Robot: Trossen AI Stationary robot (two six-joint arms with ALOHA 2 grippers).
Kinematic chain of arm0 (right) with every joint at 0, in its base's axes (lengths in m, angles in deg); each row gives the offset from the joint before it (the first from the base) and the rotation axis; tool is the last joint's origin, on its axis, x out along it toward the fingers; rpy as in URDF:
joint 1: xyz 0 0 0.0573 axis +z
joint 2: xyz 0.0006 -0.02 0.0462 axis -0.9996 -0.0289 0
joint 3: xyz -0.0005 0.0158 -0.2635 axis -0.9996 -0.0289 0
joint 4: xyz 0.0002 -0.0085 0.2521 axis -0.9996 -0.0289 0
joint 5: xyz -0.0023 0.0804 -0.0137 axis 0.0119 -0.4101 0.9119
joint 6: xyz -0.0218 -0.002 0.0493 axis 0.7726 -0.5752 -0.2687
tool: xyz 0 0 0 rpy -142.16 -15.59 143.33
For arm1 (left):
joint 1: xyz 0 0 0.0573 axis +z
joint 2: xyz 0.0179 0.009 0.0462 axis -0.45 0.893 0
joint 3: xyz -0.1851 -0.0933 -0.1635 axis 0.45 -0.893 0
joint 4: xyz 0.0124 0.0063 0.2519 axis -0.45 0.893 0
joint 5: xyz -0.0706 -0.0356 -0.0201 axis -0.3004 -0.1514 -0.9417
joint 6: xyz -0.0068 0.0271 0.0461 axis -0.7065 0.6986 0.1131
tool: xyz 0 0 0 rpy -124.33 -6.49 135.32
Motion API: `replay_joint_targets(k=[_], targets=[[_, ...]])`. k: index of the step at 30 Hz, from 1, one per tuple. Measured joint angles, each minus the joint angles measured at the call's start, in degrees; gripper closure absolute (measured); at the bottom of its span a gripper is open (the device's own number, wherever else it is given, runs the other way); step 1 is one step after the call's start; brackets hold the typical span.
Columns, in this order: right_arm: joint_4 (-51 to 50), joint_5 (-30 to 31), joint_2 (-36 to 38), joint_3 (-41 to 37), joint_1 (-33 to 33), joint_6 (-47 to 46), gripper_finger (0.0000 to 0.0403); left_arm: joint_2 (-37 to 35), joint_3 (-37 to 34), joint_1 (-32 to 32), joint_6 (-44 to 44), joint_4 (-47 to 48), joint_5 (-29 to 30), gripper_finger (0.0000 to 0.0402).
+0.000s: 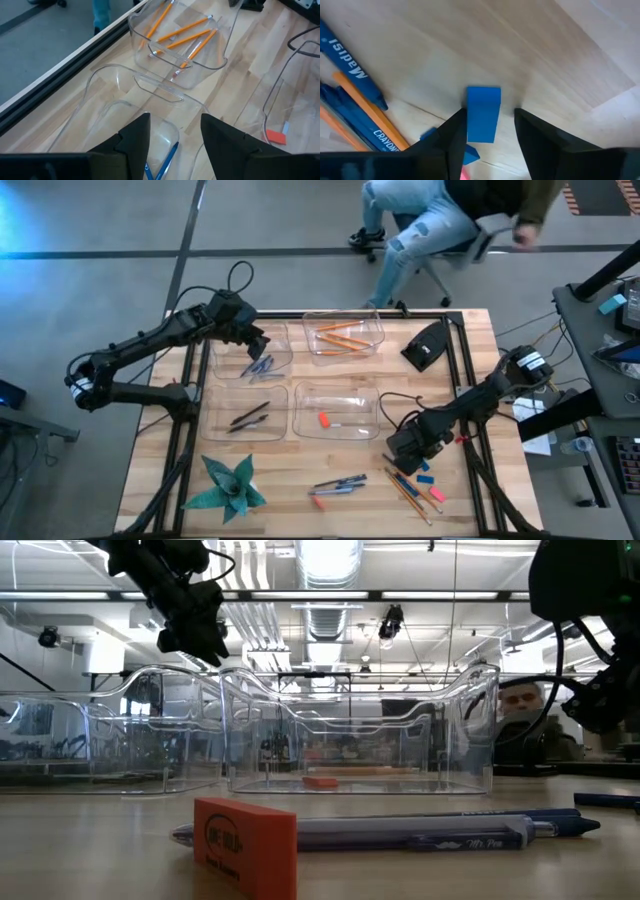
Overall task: Sort crayons/erasers/pens/pencils in bins
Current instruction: Put the blue eraser into the bottom right transparent bin
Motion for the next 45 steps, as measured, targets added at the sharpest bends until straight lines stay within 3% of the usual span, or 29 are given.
replay_joint_targets(k=[12, 21, 26, 37, 45], targets=[[0.3, 0.9, -0.1, -1.3, 0.0, -3.3, 0.0351, 0.0, -0.9, 0.0, 0.0, 0.0, 0.0, 0.024], [-0.2, 0.0, 0.9, -0.2, 0.0, -0.5, 0.0356, 0.0, -1.0, 0.0, 0.0, 0.0, 0.0, 0.024], [-0.6, 0.1, 5.4, -0.1, 0.0, -0.1, 0.0357, 0.0, -1.0, 0.0, 0.0, 0.0, 0.0, 0.024], [4.4, 11.0, 18.5, -0.1, -0.3, 0.3, 0.0358, 0.0, -1.0, 0.0, 0.0, 0.0, 0.0, 0.024], [12.9, 19.8, 23.6, -0.1, -0.2, 4.6, 0.0358, 0.0, -1.0, 0.0, 0.0, 0.0, 0.0, 0.024]])
